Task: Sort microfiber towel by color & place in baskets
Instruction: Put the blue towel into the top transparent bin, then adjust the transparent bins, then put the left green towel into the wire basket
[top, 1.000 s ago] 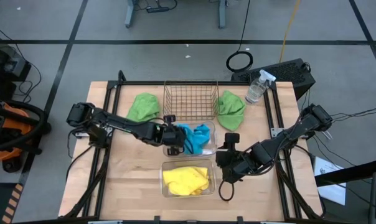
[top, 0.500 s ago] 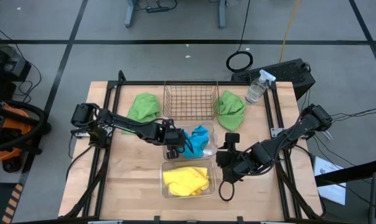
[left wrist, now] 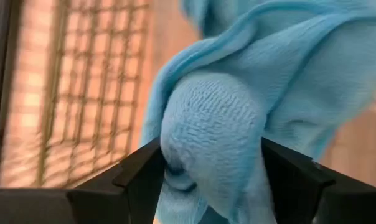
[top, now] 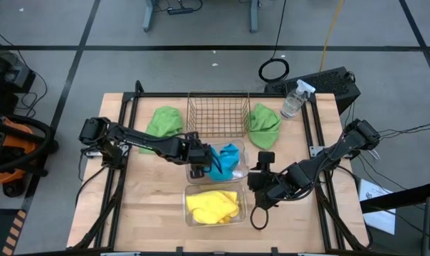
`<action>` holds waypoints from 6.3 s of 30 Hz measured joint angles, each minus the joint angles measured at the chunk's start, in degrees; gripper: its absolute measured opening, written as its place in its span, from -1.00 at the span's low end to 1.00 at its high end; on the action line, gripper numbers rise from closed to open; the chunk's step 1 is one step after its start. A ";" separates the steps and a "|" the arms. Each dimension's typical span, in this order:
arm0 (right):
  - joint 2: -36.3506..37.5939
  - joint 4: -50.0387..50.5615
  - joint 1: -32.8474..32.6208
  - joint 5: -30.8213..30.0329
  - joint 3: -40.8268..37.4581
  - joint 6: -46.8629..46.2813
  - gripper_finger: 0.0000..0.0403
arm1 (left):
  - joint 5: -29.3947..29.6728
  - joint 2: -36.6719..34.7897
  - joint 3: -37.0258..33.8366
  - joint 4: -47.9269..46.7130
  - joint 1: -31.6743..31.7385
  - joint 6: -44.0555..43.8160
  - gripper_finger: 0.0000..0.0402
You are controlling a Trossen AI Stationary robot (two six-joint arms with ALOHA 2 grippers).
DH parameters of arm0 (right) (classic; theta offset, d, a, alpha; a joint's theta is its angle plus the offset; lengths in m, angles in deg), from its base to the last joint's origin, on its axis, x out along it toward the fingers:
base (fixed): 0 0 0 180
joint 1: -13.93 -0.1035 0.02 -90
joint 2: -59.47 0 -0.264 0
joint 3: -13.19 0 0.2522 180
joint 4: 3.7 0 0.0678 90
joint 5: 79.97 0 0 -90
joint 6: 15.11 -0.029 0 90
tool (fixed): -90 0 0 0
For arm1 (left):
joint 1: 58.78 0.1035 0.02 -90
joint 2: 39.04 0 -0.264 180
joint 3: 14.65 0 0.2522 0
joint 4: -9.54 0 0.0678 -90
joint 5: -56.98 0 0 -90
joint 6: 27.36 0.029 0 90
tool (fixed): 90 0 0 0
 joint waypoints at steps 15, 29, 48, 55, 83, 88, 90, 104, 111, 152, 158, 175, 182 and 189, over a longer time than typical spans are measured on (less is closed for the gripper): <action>0.00 0.30 -0.36 -3.04 0.00 0.46 0.01 | 1.14 -0.04 4.88 -11.32 -0.34 -1.67 0.22; 0.00 4.05 -1.74 -2.75 -1.74 -4.31 0.01 | 3.73 -0.04 5.75 -12.52 -5.14 -4.45 0.22; 0.00 -4.23 -5.27 -2.91 -11.78 -7.12 0.01 | 26.67 -7.60 -7.44 -0.06 -13.29 -4.16 -0.08; 0.00 -5.68 -2.62 -3.23 -13.82 0.70 -0.11 | 23.68 -21.80 -21.21 16.94 -13.05 2.58 -0.48; 0.00 -17.16 7.99 6.60 -18.47 17.45 -0.96 | 3.53 -28.26 -37.55 29.61 -1.18 -2.02 -0.96; 0.00 -17.42 7.96 9.07 -18.45 16.72 -0.99 | 2.62 -26.94 -37.57 33.09 0.08 0.52 -0.96; 0.00 -17.50 7.87 10.64 -18.45 15.93 -0.99 | 2.51 -26.73 -37.57 34.70 0.54 1.77 -0.96; 0.00 -14.30 6.82 15.64 -18.43 9.39 -1.00 | 2.57 -26.73 -37.53 29.61 -0.02 -5.14 -0.96; 0.00 -15.87 1.94 15.88 -18.43 5.12 -1.00 | -2.10 -26.73 -37.53 24.28 -10.17 -18.06 -0.96; 0.39 -8.33 -4.53 15.01 -18.40 -8.24 -1.00 | 13.63 -23.47 -37.51 28.10 -22.10 -25.64 -0.96; 0.39 -8.14 -4.53 13.39 -18.40 -7.43 -1.00 | 18.45 -27.10 -37.51 18.79 -13.95 -25.68 -0.96; 5.97 -8.29 -4.53 7.66 -18.40 -1.39 -1.00 | 11.41 -27.54 -37.51 11.46 13.28 -13.22 0.03; 6.54 -8.53 -4.53 6.44 -18.40 0.34 -1.00 | 5.10 -27.54 -37.54 12.48 20.97 -11.64 0.26; 6.54 -10.39 -4.53 6.33 -18.40 0.57 -1.00 | -7.17 -26.73 -40.61 19.41 26.45 -4.94 0.27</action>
